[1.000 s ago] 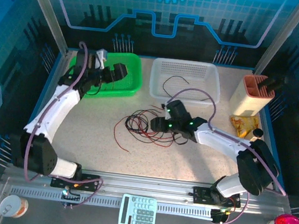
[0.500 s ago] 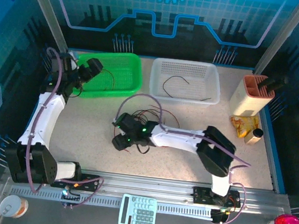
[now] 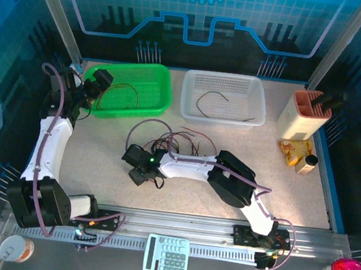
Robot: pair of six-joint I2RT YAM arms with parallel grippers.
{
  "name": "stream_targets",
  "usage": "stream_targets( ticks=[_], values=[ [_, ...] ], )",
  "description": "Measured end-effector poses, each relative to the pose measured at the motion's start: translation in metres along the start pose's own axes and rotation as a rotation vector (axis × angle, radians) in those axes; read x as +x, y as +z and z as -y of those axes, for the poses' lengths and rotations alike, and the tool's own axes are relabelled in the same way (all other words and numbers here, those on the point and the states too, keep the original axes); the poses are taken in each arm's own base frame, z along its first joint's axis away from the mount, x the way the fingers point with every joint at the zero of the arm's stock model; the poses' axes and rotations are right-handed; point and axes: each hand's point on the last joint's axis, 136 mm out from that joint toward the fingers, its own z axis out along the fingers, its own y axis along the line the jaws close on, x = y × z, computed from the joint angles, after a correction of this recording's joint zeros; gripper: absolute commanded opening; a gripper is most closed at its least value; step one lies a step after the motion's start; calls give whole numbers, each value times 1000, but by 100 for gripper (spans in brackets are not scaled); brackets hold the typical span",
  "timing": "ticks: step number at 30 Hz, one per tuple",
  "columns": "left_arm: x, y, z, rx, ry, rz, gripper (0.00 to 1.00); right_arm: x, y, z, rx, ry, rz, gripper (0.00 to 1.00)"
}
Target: Untangle the cables
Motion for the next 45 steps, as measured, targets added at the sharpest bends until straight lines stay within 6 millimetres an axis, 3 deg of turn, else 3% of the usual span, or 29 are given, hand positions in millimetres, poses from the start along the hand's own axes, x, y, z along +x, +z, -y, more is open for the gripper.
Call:
stream_targets(
  ticks=[6,15,21,23,26,30,33,39,45],
  values=[
    [2,0,3,16,1,-12,99,-4,4,2,21,0,0,48],
    [3,0,7,41,5,-22,99,-6,4,-3,11,-8,12,1],
    [5,-1,14,77,12,-37,99,-9,-10,3,1,-7,19,0],
    [7,-1,17,91,14,-47,99,-21,-30,5,-26,-1,54,0],
    [11,-3,23,116,25,-62,99,-52,-82,12,-89,30,162,0],
    [26,-8,43,172,84,-100,99,-97,-176,37,-167,94,367,0],
    [45,-12,62,224,140,-143,99,-117,-241,62,-202,135,510,0],
    [87,-22,100,338,284,-224,99,-123,-336,104,-239,191,704,0],
    [122,-36,139,470,448,-271,97,-120,-386,132,-260,217,804,0]
  ],
)
